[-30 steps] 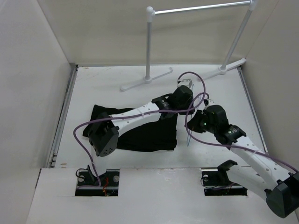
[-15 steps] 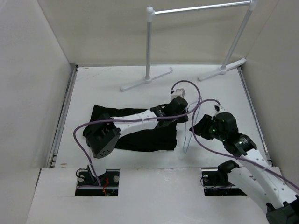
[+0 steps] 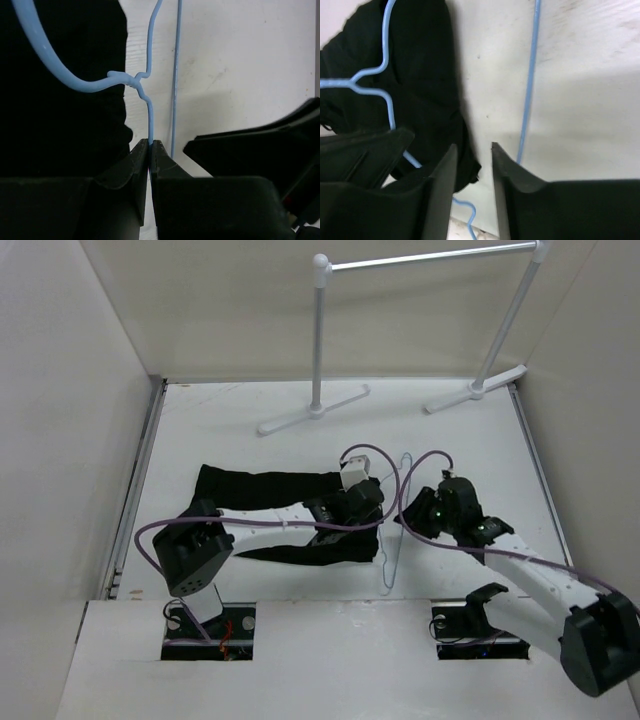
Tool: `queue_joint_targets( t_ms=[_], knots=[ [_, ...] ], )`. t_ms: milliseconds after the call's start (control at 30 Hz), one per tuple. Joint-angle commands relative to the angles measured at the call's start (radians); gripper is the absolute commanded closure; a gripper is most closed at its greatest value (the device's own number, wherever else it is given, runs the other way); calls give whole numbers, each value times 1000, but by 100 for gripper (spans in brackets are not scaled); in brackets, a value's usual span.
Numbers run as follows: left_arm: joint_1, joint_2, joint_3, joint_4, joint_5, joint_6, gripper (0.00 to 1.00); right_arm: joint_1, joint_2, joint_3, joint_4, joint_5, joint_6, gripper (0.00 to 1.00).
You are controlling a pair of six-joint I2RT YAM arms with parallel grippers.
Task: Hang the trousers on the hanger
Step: Pick up the hanger from the clothesline, then place the trousers on the hanger.
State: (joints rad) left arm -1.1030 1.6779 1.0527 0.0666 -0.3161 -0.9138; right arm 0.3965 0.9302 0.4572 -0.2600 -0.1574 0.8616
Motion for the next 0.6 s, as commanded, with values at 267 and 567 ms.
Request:
queue_joint_targets(
  t_ms=[267,567],
  knots=[
    [-11,-96,-97,29,-87,-53,100,163,381,43,465,-48,40,44],
    [12,-118,-141,25,-95,-53,100,173,539,-1,691,-85,117,75]
  ],
)
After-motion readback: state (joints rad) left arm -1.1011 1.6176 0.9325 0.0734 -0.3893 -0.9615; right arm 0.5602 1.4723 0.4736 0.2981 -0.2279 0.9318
